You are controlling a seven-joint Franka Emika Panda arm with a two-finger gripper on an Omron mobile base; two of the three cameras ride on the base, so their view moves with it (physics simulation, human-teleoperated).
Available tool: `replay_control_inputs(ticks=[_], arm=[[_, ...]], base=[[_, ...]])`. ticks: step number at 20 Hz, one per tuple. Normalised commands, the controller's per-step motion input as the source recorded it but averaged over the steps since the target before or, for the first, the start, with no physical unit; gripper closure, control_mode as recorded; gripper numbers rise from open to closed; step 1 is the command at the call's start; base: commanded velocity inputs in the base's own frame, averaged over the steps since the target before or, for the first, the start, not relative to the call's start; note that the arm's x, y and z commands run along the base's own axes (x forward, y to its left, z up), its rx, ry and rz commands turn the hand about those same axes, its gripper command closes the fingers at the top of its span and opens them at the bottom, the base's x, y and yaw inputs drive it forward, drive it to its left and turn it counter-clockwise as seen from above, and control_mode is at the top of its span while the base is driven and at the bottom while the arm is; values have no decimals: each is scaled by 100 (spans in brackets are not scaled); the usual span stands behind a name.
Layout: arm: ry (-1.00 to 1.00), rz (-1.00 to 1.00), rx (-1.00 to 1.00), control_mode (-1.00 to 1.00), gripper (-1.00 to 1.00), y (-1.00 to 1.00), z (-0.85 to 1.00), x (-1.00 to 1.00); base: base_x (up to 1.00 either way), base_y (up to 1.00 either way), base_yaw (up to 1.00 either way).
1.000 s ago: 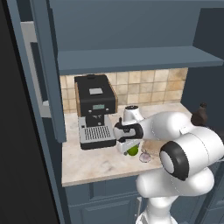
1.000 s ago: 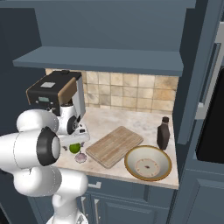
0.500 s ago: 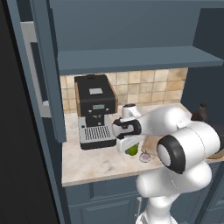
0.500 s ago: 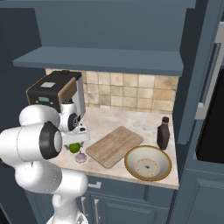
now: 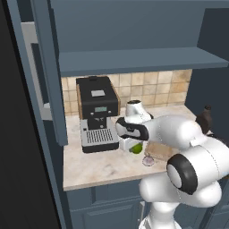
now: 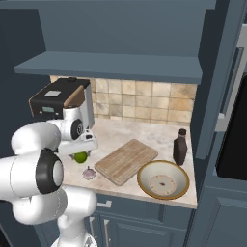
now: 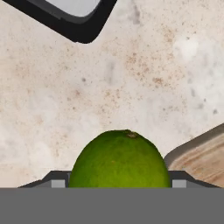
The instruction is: Open the cabinet. Place the bowl and condiment on the counter. Then place the lime and garlic on the cutting board.
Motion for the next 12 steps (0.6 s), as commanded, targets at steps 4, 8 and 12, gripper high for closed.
replay_control_inputs(ticks=[4,8,12], arm=[[-11,0,1,-100,100,-13,40,-12],[-6,0,6,-100,100,-23,49,0],[-5,0,6,-100,100,-31,49,0]], base=[[0,0,0],[0,0,0],[0,0,0]])
